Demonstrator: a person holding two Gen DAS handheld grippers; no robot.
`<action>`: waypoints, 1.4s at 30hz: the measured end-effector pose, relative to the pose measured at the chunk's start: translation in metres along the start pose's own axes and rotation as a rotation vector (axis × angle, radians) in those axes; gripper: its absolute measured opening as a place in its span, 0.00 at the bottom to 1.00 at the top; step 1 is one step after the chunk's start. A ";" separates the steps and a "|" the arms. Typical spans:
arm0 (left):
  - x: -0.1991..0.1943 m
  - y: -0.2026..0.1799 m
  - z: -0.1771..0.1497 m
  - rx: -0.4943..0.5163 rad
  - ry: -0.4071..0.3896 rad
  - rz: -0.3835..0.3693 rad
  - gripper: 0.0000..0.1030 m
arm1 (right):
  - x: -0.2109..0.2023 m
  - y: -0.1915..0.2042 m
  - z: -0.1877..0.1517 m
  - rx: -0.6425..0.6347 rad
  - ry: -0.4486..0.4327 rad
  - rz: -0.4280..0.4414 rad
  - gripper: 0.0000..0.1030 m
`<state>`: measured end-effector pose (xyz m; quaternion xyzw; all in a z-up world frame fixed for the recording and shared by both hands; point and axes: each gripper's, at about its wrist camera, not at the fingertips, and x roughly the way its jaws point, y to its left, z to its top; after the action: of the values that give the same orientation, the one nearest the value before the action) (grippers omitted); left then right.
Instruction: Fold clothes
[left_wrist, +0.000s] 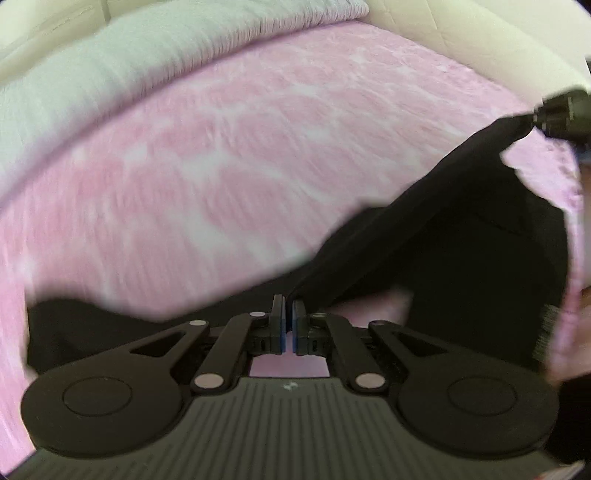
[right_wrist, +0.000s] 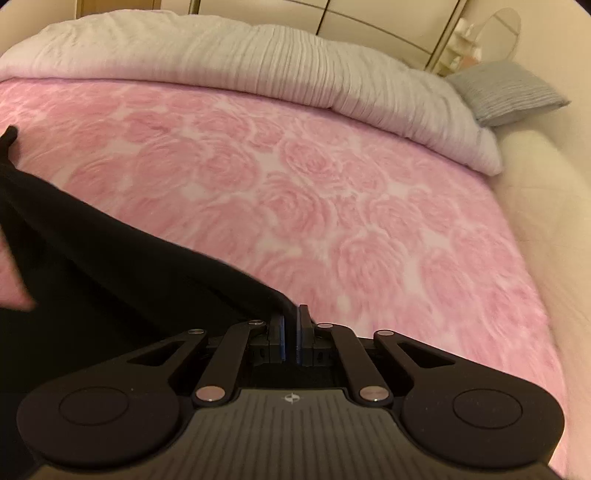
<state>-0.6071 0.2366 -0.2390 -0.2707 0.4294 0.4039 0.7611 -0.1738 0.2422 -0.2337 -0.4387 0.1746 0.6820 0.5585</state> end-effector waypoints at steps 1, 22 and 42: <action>-0.003 -0.010 -0.019 -0.038 0.030 -0.023 0.01 | -0.017 0.012 -0.016 -0.016 0.015 -0.015 0.00; -0.009 -0.045 -0.165 -0.797 0.057 -0.122 0.26 | -0.064 -0.018 -0.208 1.286 0.201 0.063 0.38; 0.021 -0.023 -0.176 -1.092 -0.068 0.065 0.04 | -0.032 -0.055 -0.246 1.359 0.159 0.120 0.24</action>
<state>-0.6580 0.0986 -0.3411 -0.6001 0.1406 0.5998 0.5103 -0.0245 0.0614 -0.3307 -0.0291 0.6281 0.4165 0.6566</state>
